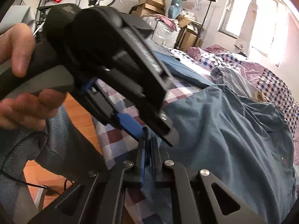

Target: Fold clothes

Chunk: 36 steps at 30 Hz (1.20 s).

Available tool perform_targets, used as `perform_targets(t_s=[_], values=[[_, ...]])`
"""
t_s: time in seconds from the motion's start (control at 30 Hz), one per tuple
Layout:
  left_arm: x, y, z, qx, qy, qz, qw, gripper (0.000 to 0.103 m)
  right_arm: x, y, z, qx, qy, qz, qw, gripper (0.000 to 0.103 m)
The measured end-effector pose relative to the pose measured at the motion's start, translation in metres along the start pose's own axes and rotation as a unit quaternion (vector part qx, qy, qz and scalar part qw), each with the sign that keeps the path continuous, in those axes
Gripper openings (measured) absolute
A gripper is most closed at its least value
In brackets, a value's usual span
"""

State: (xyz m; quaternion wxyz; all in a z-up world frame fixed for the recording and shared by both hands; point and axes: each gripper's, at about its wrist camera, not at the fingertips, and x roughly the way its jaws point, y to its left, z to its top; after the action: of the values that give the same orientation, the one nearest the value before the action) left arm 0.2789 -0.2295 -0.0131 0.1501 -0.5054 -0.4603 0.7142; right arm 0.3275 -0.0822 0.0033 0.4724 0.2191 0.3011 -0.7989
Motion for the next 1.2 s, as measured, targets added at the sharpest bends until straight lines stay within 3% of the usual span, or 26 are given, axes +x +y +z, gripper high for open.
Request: perform_targets(t_s=[0.1, 0.17, 0.2, 0.3, 0.43, 0.63, 0.87, 1.2], values=[[0.001, 0.0, -0.001, 0.003, 0.003, 0.001, 1.0, 0.025, -0.001, 0.005, -0.001, -0.009, 0.001, 0.006, 1.0, 0.005], [0.0, 0.0, -0.002, 0.005, 0.002, 0.012, 0.9999, 0.007, -0.002, 0.009, -0.002, -0.015, 0.002, 0.01, 1.0, 0.007], [-0.001, -0.001, -0.002, 0.009, -0.001, 0.013, 0.9999, 0.004, -0.003, 0.01, -0.001, -0.018, 0.003, 0.008, 1.0, 0.007], [-0.008, -0.007, -0.005, 0.023, -0.014, 0.009, 0.9996, 0.003, -0.012, 0.013, -0.002, -0.032, 0.002, 0.0, 0.999, 0.015], [-0.025, -0.013, -0.008, 0.035, -0.04, -0.007, 0.9986, 0.003, -0.03, 0.015, -0.003, -0.048, -0.01, -0.031, 0.998, 0.043], [-0.051, -0.026, -0.014, 0.04, -0.07, -0.072, 0.9941, 0.002, -0.049, 0.017, -0.007, -0.074, -0.023, -0.11, 0.991, 0.059], [-0.084, -0.037, -0.029, 0.052, -0.111, -0.137, 0.9829, 0.002, -0.051, 0.003, -0.027, -0.083, 0.012, -0.198, 0.977, 0.061], [-0.117, -0.048, -0.014, 0.043, -0.188, -0.167, 0.9668, 0.002, -0.071, -0.041, -0.082, -0.047, 0.097, -0.302, 0.947, 0.061]])
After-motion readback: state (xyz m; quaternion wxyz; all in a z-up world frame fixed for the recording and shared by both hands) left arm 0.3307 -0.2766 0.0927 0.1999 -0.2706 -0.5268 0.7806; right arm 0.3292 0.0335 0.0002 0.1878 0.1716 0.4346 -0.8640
